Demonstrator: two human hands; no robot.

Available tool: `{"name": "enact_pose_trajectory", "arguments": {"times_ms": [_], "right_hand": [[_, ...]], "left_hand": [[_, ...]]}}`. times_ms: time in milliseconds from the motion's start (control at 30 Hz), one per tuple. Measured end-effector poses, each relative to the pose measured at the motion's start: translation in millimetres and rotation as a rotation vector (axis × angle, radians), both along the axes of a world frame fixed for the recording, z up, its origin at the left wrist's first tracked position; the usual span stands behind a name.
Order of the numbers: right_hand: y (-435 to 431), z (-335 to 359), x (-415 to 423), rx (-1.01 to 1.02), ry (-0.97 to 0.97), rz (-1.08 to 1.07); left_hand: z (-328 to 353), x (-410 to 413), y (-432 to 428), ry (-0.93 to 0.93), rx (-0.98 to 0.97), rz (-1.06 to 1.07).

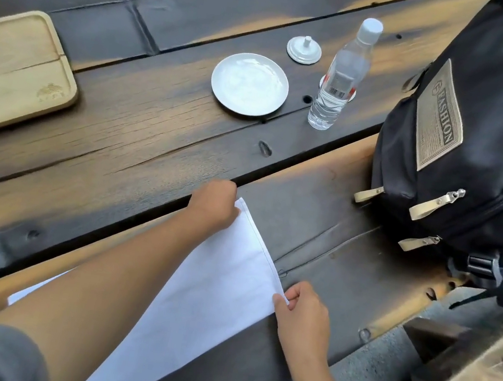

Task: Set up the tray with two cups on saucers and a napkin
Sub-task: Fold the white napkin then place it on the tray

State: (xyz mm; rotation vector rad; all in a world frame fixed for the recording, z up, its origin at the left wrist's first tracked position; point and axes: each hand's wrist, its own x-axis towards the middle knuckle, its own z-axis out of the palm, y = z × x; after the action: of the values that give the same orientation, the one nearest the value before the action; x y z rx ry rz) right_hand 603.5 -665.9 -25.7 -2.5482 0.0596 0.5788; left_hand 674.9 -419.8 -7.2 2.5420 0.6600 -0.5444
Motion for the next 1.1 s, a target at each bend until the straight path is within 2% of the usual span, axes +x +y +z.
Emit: {"name": "enact_pose_trajectory", "arguments": {"times_ms": [233,367,567,700,800,967,1100], "right_hand": [[-12,-1,9,0.249,0.097,-0.200],[-25,9,17,0.482,0.141,-0.244],[-34,47,28,0.671,0.081,-0.197],[-32,71,24,0.717,0.057,-0.072],[-25,84,16,0.727,0.066,0.006],[-13,100,-4,0.746,0.072,0.090],[-3,103,-25,0.723,0.124,0.175]], "left_hand": [[11,3,0,-0.140,-0.320,0.219],[28,6,-1,-0.204,-0.417,0.217],[60,3,5,-0.319,-0.561,0.185],[81,-8,16,-0.351,-0.527,0.104],[94,-20,26,-0.333,-0.511,0.134],[113,-52,40,-0.308,-0.715,0.223],[126,-83,53,-0.269,-0.752,0.226]]}}
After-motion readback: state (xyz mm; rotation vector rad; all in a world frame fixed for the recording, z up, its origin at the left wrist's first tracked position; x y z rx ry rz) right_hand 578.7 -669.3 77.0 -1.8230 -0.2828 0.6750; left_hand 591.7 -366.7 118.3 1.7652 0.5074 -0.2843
